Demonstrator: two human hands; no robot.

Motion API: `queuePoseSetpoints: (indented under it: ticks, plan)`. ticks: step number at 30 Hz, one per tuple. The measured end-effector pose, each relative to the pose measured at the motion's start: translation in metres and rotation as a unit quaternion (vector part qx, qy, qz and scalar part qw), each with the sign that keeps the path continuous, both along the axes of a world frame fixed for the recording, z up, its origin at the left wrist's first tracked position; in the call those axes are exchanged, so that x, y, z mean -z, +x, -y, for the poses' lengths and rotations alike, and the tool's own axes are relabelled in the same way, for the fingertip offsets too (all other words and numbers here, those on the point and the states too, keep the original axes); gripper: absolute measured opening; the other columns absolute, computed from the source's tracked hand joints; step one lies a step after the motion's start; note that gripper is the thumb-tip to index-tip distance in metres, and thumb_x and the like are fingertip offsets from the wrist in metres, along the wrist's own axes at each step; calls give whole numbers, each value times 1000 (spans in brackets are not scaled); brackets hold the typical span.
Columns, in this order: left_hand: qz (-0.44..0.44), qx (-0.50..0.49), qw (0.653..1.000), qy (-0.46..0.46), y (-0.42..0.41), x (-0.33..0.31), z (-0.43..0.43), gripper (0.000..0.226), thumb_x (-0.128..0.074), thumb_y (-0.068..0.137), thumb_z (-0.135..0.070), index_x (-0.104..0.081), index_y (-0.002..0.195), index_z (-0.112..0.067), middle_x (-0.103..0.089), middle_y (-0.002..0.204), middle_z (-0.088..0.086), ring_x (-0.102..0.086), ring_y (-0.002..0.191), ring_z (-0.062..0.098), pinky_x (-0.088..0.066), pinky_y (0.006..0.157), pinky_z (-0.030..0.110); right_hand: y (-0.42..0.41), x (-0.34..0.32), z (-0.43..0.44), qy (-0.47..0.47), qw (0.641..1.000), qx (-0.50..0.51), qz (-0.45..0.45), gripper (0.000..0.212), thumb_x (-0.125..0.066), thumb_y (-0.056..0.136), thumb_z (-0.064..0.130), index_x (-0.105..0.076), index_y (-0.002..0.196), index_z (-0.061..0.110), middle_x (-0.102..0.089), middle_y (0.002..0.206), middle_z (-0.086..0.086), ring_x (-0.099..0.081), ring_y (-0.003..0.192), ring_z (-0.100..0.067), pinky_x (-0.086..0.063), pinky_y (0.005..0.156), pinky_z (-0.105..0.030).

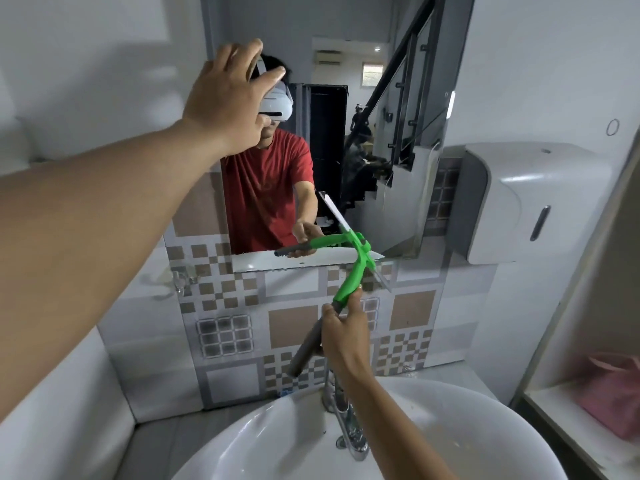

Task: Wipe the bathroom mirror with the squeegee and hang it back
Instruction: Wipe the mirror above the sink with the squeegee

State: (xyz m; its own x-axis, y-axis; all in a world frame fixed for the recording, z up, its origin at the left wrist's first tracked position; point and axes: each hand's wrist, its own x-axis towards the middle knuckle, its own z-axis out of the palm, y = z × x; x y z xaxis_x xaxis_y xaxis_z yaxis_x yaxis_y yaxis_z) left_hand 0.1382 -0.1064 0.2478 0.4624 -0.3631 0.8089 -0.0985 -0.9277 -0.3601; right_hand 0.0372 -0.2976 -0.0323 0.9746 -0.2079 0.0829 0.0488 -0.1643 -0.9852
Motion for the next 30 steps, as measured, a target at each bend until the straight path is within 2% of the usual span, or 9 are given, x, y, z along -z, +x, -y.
queuePoseSetpoints:
  ticks: [3,6,10,14,18,21,24,27,30]
  plan:
    - [-2,0,1000,-2,0,0,-1,72,-72,85,-27,-43,150,-19,-31,157,17,-33,138,43,-41,104,59,-3,8,-27,11,999,-38,-4,52,-49,101,23,-33,151,18,-58,86,-4,-63,77,-18,-64,74,-43]
    - [-6,0,1000,-1,-1,-2,-2,72,-73,85,-29,-42,150,-20,-31,158,16,-32,139,42,-40,106,58,-5,14,-50,14,999,-37,7,56,-48,103,21,-28,155,20,-54,78,3,-56,65,-9,-59,62,-26]
    - [-8,0,1000,1,-4,-1,-4,72,-72,88,-31,-40,152,-20,-27,161,17,-30,142,41,-37,112,55,-8,18,-60,4,999,-31,28,65,-47,104,18,-15,159,29,-52,69,7,-50,53,-5,-46,48,-15]
    - [3,-4,1000,-2,-5,13,-8,69,-67,88,-32,-41,151,-19,-29,160,18,-31,142,42,-37,113,53,-13,21,-60,-18,999,-37,29,75,-48,104,14,-1,159,34,-56,73,3,-53,56,-7,-46,46,-14]
    - [0,2,1000,-16,-5,16,-10,66,-64,91,-34,-41,151,-20,-31,160,16,-30,144,40,-33,114,50,-19,28,-64,-54,996,-63,25,79,-47,105,18,7,158,36,-59,88,7,-61,71,-10,-53,63,-24]
    - [2,-3,1000,-17,-4,17,-11,66,-63,91,-36,-40,152,-22,-31,161,14,-30,144,38,-32,114,48,-21,35,-67,-112,991,-71,20,80,-47,105,20,11,159,33,-55,82,11,-56,69,-6,-47,63,-23]
    - [4,-5,1000,-17,-3,18,-11,66,-62,91,-36,-40,152,-23,-30,161,13,-30,145,38,-32,114,47,-18,39,-67,-150,986,-67,16,80,-47,105,20,12,158,34,-54,80,9,-55,68,-5,-53,70,-30]
    - [5,-4,1000,-20,-3,20,-9,65,-61,92,-35,-40,152,-24,-29,162,12,-29,146,37,-31,115,47,-22,45,-64,-214,973,-81,15,82,-48,105,20,14,155,39,-57,88,6,-60,71,-11,-56,68,-31]
    - [0,-4,1000,-28,-4,20,-9,64,-59,92,-34,-39,152,-25,-28,163,11,-27,147,37,-31,116,46,-30,56,-61,-286,954,-89,-8,84,-49,104,22,14,157,38,-64,97,1,-58,69,-12,-52,58,-29]
